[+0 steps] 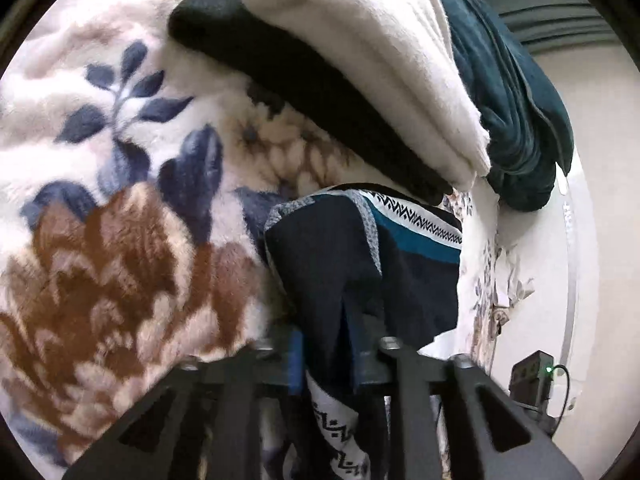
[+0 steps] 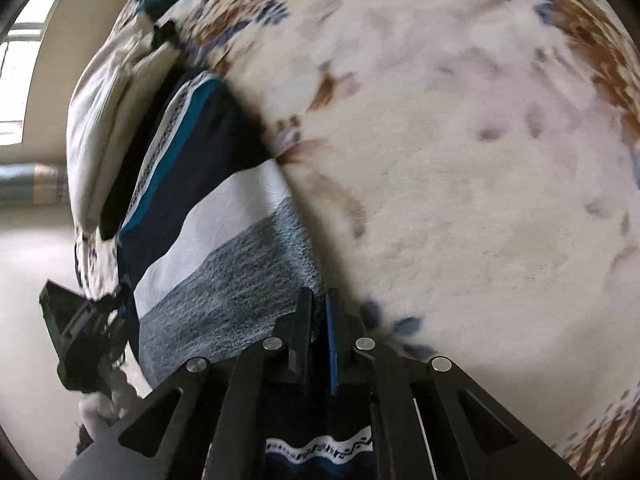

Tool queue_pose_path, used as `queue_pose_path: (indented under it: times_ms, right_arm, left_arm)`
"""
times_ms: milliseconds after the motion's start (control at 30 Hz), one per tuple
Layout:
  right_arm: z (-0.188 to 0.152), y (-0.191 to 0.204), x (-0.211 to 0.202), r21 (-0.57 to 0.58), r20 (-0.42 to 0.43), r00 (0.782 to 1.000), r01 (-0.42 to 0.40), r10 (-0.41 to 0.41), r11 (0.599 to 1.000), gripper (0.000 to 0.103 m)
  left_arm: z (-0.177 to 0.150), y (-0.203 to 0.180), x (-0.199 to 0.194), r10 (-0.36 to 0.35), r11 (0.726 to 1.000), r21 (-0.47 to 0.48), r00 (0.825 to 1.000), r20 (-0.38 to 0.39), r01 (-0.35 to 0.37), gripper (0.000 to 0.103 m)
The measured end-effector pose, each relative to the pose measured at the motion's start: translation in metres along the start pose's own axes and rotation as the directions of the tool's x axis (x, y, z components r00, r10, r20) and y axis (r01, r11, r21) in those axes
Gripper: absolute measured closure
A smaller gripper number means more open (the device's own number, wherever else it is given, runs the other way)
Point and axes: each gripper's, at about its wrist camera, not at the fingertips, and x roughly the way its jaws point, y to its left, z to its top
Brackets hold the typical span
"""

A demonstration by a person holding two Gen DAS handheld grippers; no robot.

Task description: Fold small clothes

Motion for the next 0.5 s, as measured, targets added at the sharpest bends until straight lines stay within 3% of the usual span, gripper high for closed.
queue_pose_path:
  times_ms: [67,100,133,167,233,300,333,367,400,433,500]
  right_arm:
    - [0.007,0.006,-0.004,0.007,0.01,1.0,-0.009,0.009,1.0,0.092]
    - [0.011,0.009,-0.007,0.007,0.025,1.0,-0.018,0.018,1.0,0.079]
    - [0.015,0.012,-0.008,0.007,0.039,0.999,-0.026,0.026,1.0,0.059]
    - [0.024,0.016,-0.007,0.011,0.06,0.997,-0.041,0.04,0.999,0.054]
    - [0.041,0.025,0.003,0.012,0.068,0.996,-0.056,0.055,0.998,0.052]
    - [0.061,0.037,0.018,-0.004,0.057,0.996,-0.074,0.074,0.997,0.052]
    - [0.071,0.045,0.028,-0.026,0.048,0.995,-0.084,0.085,0.996,0.052]
    - [0.079,0.052,0.035,-0.048,0.044,0.995,-0.083,0.085,0.995,0.052]
    - [0.082,0.059,0.039,-0.078,0.056,0.996,-0.061,0.065,0.995,0.073]
    - [0.088,0.066,0.043,-0.117,0.074,0.997,0.022,-0.013,0.993,0.095]
    - [0.093,0.067,0.046,-0.111,0.088,0.994,0.08,-0.07,0.991,0.095]
  left_arm:
    - [-0.003,0.004,-0.014,-0.036,0.999,-0.008,0.999,0.031,0.036,0.059]
    - [-0.003,0.005,-0.018,-0.028,1.0,-0.007,0.999,0.047,0.028,0.055]
    - [0.0,0.007,-0.017,-0.02,1.0,-0.003,0.999,0.051,0.02,0.055]
    - [0.003,0.008,-0.013,-0.004,1.0,-0.005,0.999,0.048,0.004,0.055]
    - [0.009,0.015,-0.002,0.014,1.0,-0.016,0.999,0.035,-0.014,0.062]
    - [0.013,0.011,0.004,0.031,0.999,0.037,0.998,0.046,-0.033,0.089]
    - [0.015,0.008,0.005,0.038,0.997,0.064,0.998,0.044,-0.04,0.09]
    - [0.017,0.002,0.006,0.071,0.991,0.111,0.996,0.053,-0.077,0.09]
    - [0.02,-0.001,0.007,0.098,0.984,0.145,0.994,0.054,-0.105,0.09]
    - [0.023,0.001,0.01,0.111,0.981,0.156,0.993,0.047,-0.117,0.09]
    - [0.028,0.009,0.011,0.12,0.982,0.144,0.992,0.031,-0.123,0.086]
